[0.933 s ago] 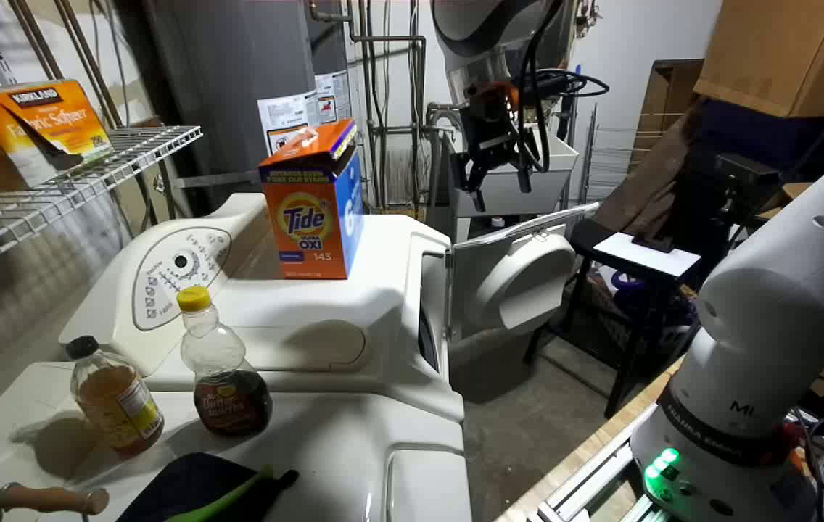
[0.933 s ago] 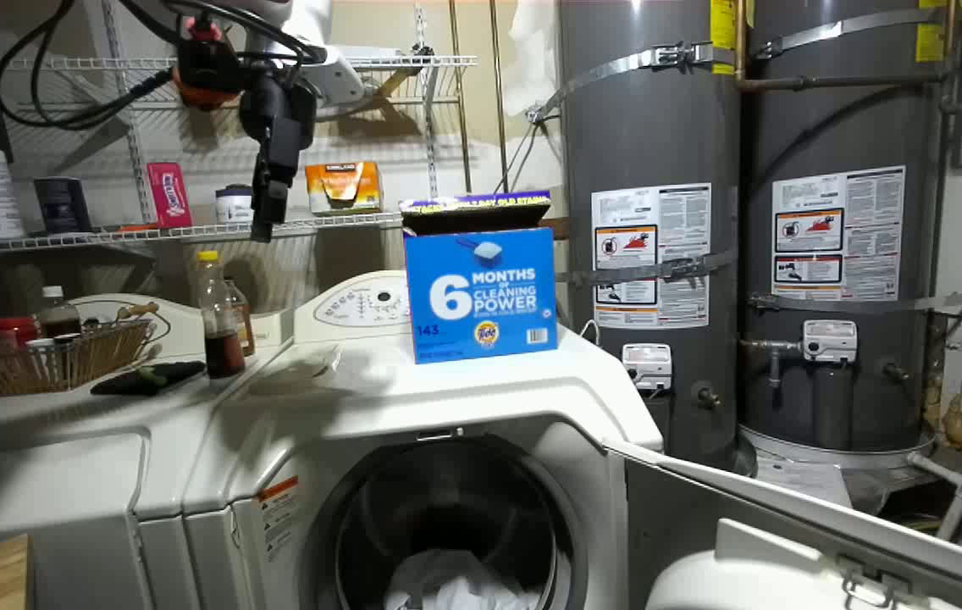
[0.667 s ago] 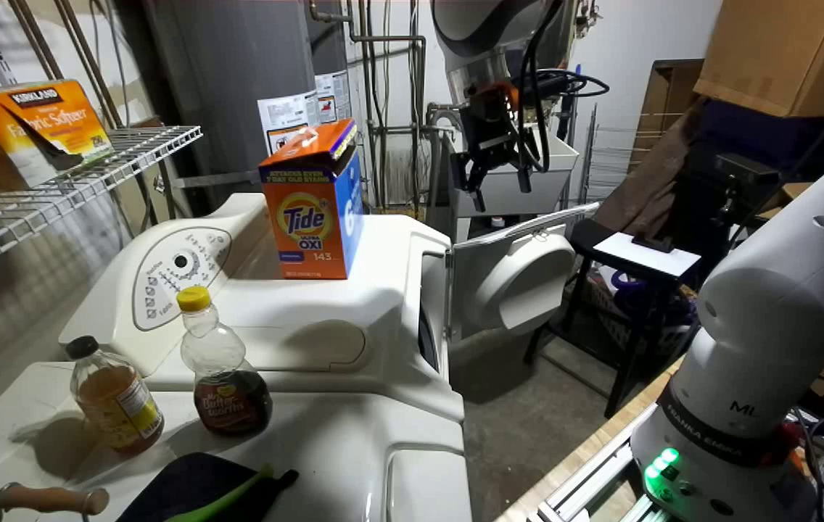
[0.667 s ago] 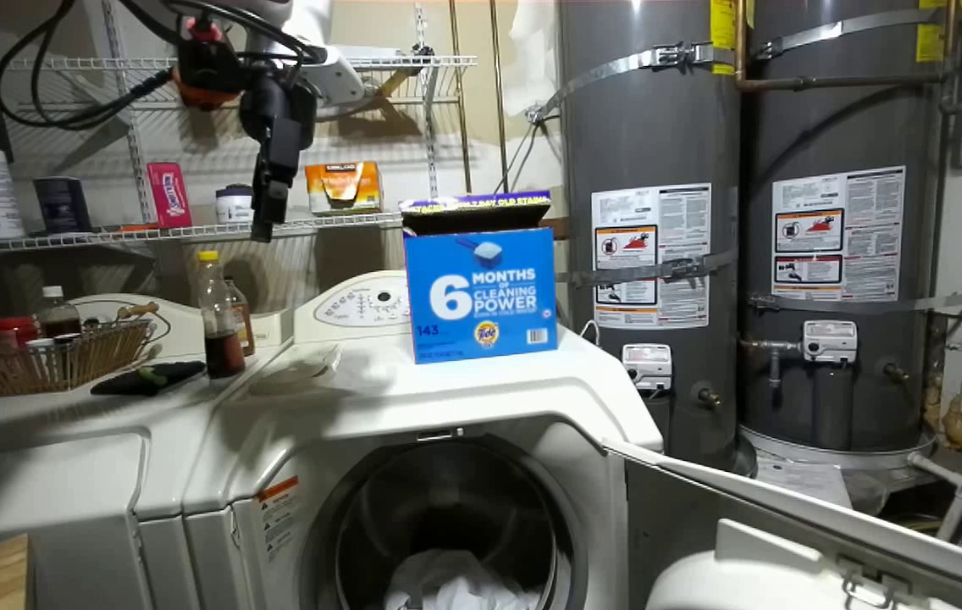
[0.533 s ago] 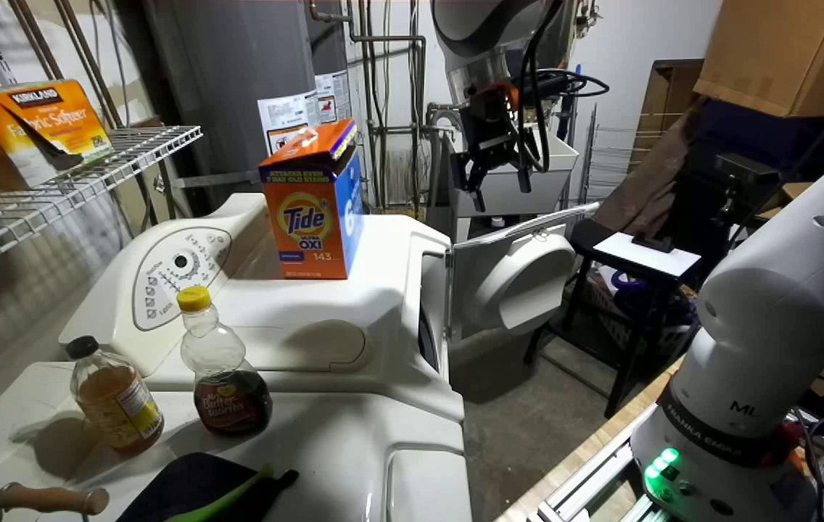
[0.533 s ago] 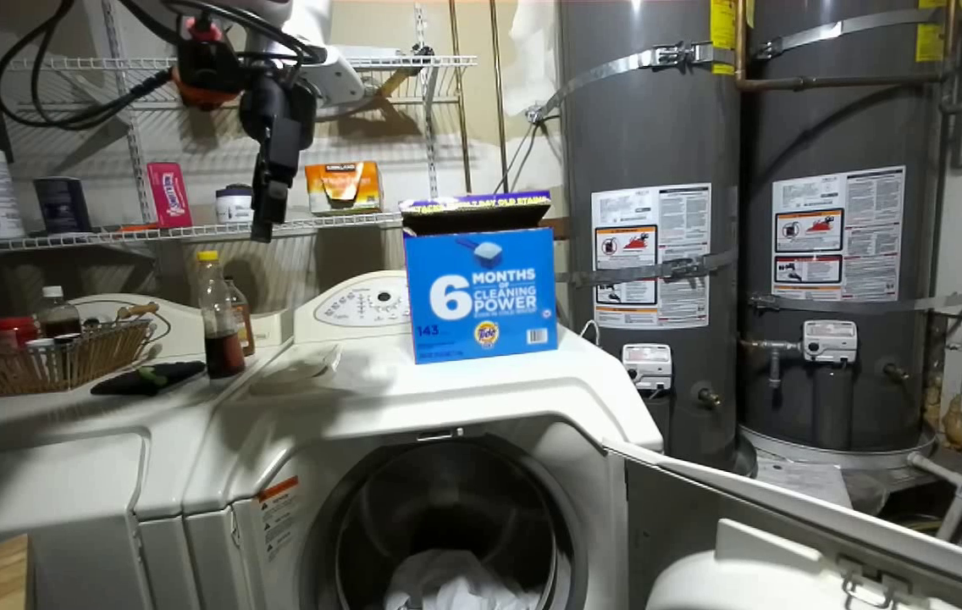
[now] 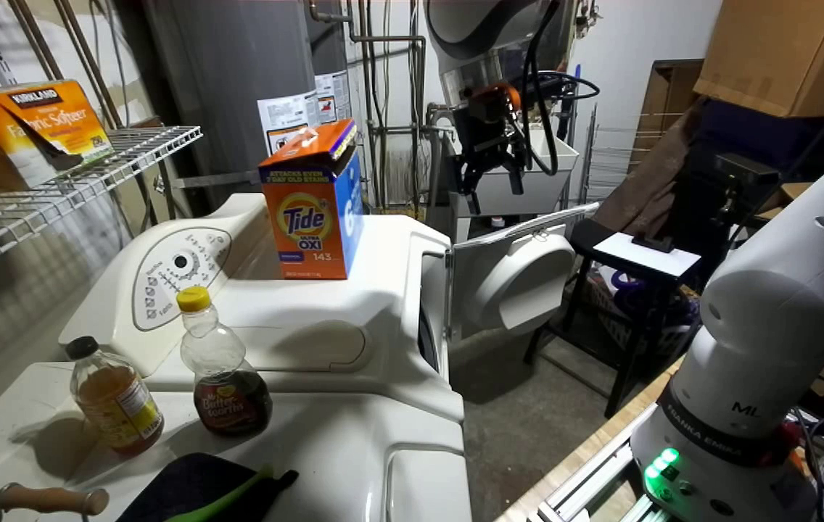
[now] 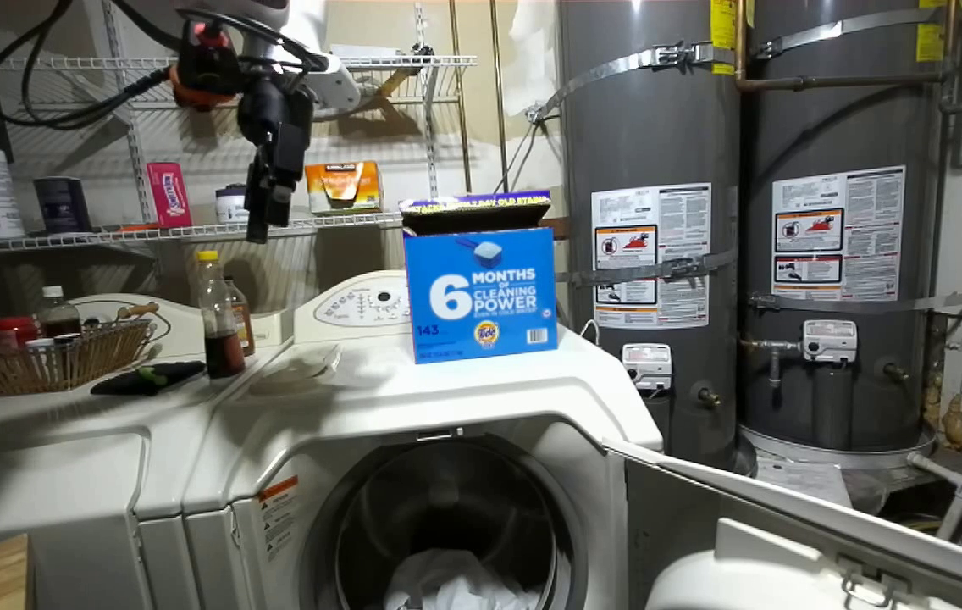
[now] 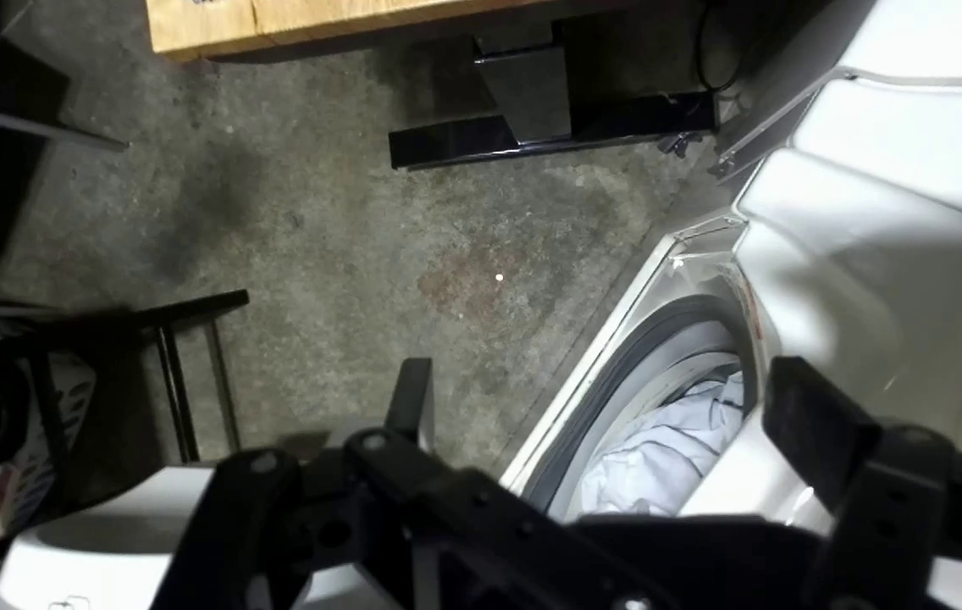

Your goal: Open the detergent compartment

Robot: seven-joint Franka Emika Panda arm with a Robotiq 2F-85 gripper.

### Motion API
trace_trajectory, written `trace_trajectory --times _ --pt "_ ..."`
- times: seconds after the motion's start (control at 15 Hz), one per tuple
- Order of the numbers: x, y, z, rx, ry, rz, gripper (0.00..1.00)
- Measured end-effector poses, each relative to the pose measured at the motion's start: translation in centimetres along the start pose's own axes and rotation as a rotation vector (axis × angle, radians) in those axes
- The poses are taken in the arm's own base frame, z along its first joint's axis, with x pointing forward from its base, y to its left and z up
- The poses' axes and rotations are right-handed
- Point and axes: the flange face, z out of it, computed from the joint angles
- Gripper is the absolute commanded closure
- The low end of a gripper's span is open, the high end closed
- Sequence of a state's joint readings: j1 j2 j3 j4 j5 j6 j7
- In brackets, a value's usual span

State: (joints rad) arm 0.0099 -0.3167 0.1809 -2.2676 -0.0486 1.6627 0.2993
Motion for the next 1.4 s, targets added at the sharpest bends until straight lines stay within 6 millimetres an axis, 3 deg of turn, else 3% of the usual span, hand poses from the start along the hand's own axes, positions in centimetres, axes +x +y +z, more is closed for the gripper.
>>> trace_trajectory --times 0.27,0.47,0.93,1.13,1.4 --pt "-0.3 -5.2 0.1 -0.027 0.050 -0.205 0.00" --pt "0.0 -7.9 0.3 -0.056 0.113 -0.350 0.00" --pt "3.8 -11.4 1.6 -0.048 0.288 -0.690 0.00" --pt "4.2 -13.5 2.2 -0.042 0.334 -0.826 0.00" --pt "4.2 -13.9 2.2 -0.045 0.340 -0.859 0.00"
